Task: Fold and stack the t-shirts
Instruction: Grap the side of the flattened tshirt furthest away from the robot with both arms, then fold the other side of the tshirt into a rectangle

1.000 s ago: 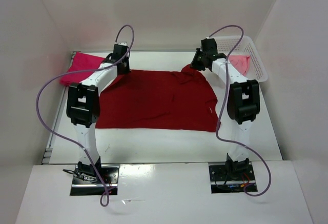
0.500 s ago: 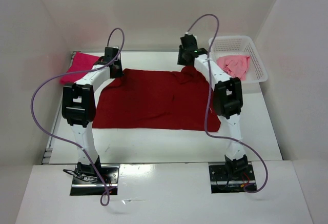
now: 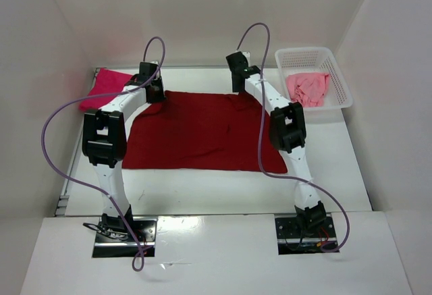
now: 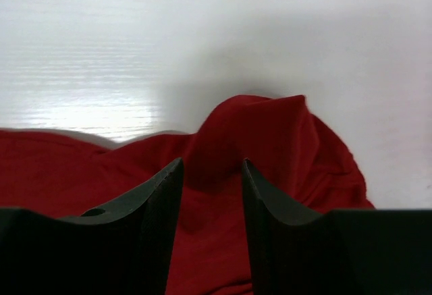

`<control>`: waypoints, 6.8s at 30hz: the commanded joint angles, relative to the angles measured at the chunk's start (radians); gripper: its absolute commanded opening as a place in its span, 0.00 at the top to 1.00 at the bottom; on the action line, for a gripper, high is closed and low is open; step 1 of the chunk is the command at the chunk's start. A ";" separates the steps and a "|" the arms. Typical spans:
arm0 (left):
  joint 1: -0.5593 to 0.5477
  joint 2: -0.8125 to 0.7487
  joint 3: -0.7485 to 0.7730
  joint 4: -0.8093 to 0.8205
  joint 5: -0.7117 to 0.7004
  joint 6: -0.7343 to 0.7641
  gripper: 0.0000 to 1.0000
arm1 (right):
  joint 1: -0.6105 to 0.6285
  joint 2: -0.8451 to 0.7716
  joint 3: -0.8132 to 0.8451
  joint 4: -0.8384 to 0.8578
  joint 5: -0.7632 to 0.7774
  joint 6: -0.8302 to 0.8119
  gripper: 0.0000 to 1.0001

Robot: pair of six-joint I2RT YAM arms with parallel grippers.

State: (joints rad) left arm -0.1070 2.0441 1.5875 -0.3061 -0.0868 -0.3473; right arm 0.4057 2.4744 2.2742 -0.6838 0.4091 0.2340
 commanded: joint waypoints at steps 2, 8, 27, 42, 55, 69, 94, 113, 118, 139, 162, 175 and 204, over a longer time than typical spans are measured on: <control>-0.002 -0.021 -0.004 0.032 0.016 -0.016 0.98 | -0.001 0.009 0.070 -0.036 0.066 -0.019 0.54; 0.007 -0.021 -0.004 0.032 0.016 -0.016 0.98 | 0.008 -0.003 0.025 -0.036 0.040 -0.010 0.54; 0.007 -0.012 -0.004 0.041 0.016 -0.016 0.98 | 0.044 0.015 0.039 -0.025 0.131 -0.019 0.57; 0.016 -0.002 -0.004 0.041 0.016 -0.025 0.98 | 0.035 0.034 0.039 -0.034 0.074 -0.009 0.63; 0.016 0.007 0.005 0.041 0.016 -0.025 0.98 | 0.015 0.052 0.070 -0.043 0.074 -0.009 0.71; 0.016 0.025 0.023 0.041 0.016 -0.025 0.98 | -0.013 0.006 0.111 -0.053 0.036 0.021 0.92; 0.178 -0.192 -0.081 0.019 0.021 -0.024 1.00 | -0.416 -0.638 -0.620 0.135 -0.561 0.289 1.00; 0.221 -0.413 -0.288 0.019 0.024 -0.087 1.00 | -0.469 -1.052 -0.831 0.063 -1.018 0.405 1.00; 0.233 -0.423 -0.340 0.031 0.012 -0.087 1.00 | -0.469 -1.236 -1.131 0.066 -1.002 0.467 1.00; 0.303 -0.393 -0.482 -0.031 0.062 -0.163 0.66 | -0.478 -1.310 -1.383 -0.103 -0.622 0.384 0.92; 0.070 -0.624 -0.653 0.091 0.226 -0.288 0.71 | 0.226 -0.951 -1.174 0.070 -0.388 0.353 0.76; 0.052 -0.642 -0.687 0.114 0.245 -0.288 0.71 | 0.226 -0.672 -0.987 0.099 -0.216 0.222 0.64; 0.052 -0.642 -0.696 0.124 0.226 -0.288 0.71 | 0.226 -0.612 -1.032 0.092 -0.104 0.180 0.81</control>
State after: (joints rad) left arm -0.0525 1.4357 0.8963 -0.2146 0.1387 -0.6327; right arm 0.6342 1.8782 1.2488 -0.6056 0.2752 0.4194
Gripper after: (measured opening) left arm 0.295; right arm 0.210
